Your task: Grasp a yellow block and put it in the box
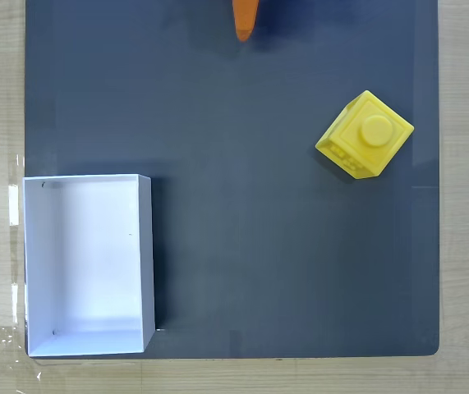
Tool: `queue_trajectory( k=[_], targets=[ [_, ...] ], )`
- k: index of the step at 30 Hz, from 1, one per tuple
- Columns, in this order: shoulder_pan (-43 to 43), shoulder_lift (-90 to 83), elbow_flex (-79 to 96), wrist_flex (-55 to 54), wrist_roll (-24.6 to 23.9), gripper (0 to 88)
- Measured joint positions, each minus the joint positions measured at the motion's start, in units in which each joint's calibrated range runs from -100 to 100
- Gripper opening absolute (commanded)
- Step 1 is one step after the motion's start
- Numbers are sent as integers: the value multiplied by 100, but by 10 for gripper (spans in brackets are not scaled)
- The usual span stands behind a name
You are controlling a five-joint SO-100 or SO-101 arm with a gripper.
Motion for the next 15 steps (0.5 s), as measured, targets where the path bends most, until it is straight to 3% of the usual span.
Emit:
queue_trajectory(
  k=[6,15],
  targets=[
    [9,287,0,-225,0,10],
    [18,3380,-1789,-2311,0,10]
  ],
)
